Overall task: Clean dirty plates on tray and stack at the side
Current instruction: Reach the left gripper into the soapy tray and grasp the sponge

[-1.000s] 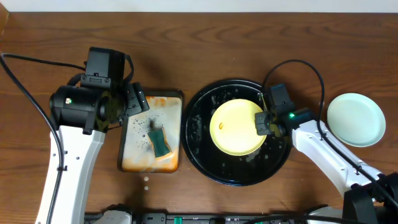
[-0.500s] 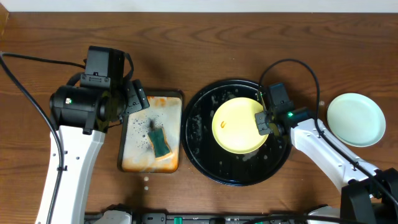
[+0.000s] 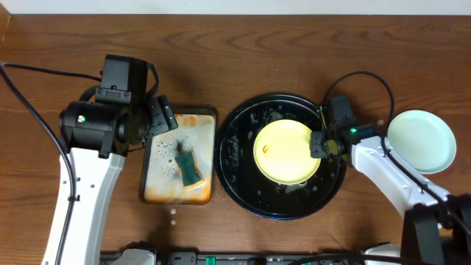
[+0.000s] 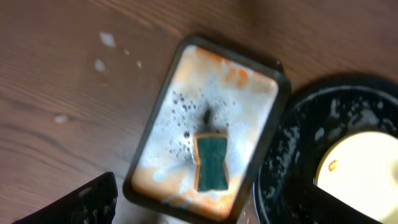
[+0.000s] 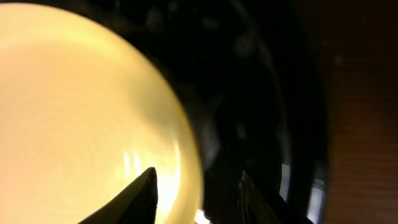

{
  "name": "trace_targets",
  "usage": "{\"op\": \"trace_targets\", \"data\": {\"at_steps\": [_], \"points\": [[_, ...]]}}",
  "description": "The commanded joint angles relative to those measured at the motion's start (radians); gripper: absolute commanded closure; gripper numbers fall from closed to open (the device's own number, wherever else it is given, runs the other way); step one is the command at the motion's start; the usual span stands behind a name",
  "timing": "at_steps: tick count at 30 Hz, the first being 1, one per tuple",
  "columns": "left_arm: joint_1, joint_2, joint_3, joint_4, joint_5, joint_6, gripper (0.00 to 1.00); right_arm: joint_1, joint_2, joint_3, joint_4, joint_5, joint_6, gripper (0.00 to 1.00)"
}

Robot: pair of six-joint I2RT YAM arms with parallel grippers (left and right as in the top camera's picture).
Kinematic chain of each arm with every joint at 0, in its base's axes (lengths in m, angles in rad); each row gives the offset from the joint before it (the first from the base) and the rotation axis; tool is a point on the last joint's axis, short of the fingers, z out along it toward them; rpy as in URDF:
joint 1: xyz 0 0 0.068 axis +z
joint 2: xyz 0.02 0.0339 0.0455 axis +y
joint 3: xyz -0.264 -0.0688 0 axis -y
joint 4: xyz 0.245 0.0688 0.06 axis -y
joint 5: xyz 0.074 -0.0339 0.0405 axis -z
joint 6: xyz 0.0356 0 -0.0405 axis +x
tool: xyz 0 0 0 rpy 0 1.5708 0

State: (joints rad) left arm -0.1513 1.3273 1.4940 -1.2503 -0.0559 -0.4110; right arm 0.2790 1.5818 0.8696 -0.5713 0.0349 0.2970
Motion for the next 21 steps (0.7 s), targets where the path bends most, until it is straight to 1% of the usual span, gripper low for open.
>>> {"op": "trace_targets", "data": {"at_steps": [1, 3, 5, 9, 13, 15, 17, 19, 21], "points": [[0.004, 0.033, 0.002, -0.019, 0.026, 0.003, 0.14, -0.01, 0.077, 0.012, 0.018, -0.029, 0.032, 0.62], [0.004, 0.048, 0.001, -0.026, 0.026, 0.003, 0.14, -0.01, 0.114, 0.012, 0.032, -0.039, 0.032, 0.68], [0.004, 0.067, -0.001, -0.032, 0.026, 0.003, 0.14, -0.01, 0.145, 0.012, 0.045, -0.062, 0.032, 0.8], [0.004, 0.114, -0.007, -0.051, 0.026, 0.011, 0.15, -0.015, 0.163, 0.012, 0.043, -0.062, 0.032, 0.93], [0.004, 0.158, -0.047, -0.054, 0.028, 0.011, 0.16, -0.031, 0.161, 0.013, 0.045, -0.062, 0.032, 0.99], [0.003, 0.173, -0.086, -0.031, 0.058, 0.016, 0.19, -0.038, 0.161, 0.013, 0.044, -0.062, 0.032, 0.99], [0.002, 0.182, -0.144, 0.009, 0.118, 0.027, 0.22, -0.043, 0.161, 0.013, 0.044, -0.062, 0.032, 0.99], [-0.005, 0.184, -0.219, 0.065, 0.176, 0.037, 0.22, -0.043, 0.161, 0.013, 0.044, -0.062, 0.032, 0.99], [-0.014, 0.184, -0.302, 0.129, 0.194, 0.036, 0.22, -0.043, 0.161, 0.013, 0.045, -0.062, 0.032, 0.99]]}}
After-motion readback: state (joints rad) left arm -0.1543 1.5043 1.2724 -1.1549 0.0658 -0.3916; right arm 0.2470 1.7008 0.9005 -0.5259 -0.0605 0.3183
